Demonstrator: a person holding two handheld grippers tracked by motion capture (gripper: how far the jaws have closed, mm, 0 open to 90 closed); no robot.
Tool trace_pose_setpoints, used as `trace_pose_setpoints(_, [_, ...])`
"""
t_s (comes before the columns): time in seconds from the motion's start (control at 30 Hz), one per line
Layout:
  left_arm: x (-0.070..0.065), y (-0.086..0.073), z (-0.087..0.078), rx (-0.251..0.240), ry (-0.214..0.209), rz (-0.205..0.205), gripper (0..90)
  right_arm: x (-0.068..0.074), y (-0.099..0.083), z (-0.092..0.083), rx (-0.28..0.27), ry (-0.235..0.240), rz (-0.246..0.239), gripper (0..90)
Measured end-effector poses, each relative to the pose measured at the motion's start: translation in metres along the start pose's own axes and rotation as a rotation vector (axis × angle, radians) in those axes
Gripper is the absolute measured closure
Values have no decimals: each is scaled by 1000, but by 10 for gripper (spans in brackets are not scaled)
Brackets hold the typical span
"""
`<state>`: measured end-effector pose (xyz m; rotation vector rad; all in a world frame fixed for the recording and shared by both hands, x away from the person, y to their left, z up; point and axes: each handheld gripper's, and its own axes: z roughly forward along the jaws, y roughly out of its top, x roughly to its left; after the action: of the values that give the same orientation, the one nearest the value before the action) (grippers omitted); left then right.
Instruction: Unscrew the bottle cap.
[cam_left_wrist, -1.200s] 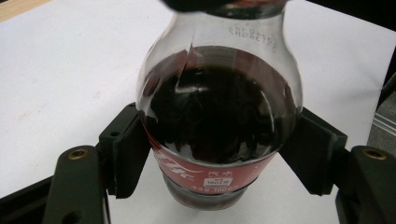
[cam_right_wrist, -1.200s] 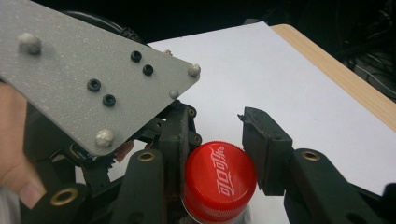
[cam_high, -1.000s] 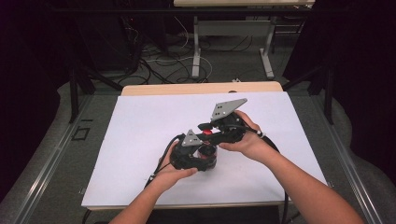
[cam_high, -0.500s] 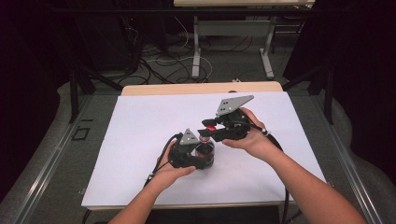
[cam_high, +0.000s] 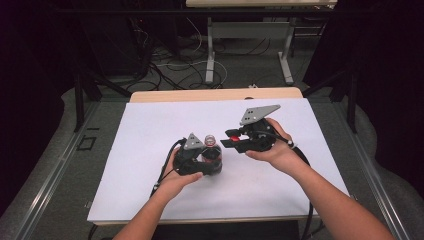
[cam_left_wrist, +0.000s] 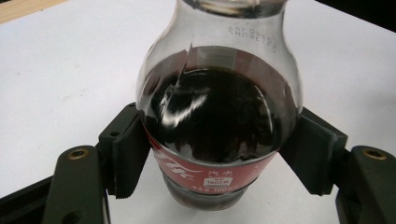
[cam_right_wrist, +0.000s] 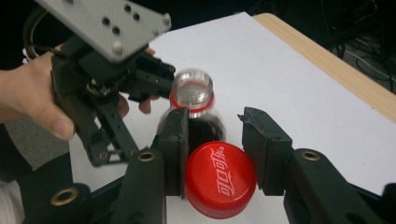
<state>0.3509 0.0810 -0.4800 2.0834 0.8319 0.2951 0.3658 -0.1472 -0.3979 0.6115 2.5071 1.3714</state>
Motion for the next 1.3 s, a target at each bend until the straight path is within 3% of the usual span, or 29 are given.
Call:
trace_pose_setpoints(0.2, [4,2,-2,-20,17,-16,301,1,-17,0,30,-22,33,616])
trace_pose_setpoints(0.47, [9,6,-4,-13,37,-10,301,3,-50,2,18,-66,90,616])
trace_pose_setpoints(0.57, [11,9,-4,-25,44,-27,302,3,-57,2,20,-80,95,616])
trace_pose_setpoints(0.77, [20,20,-3,-33,63,-48,302,1,-90,9,40,-109,145,616])
trace_pose_setpoints(0.93, [26,35,5,-61,83,-65,302,0,-106,13,46,-123,171,616])
trace_pose_setpoints(1.3, [42,58,41,-35,118,-60,302,-1,-119,18,23,-160,199,616])
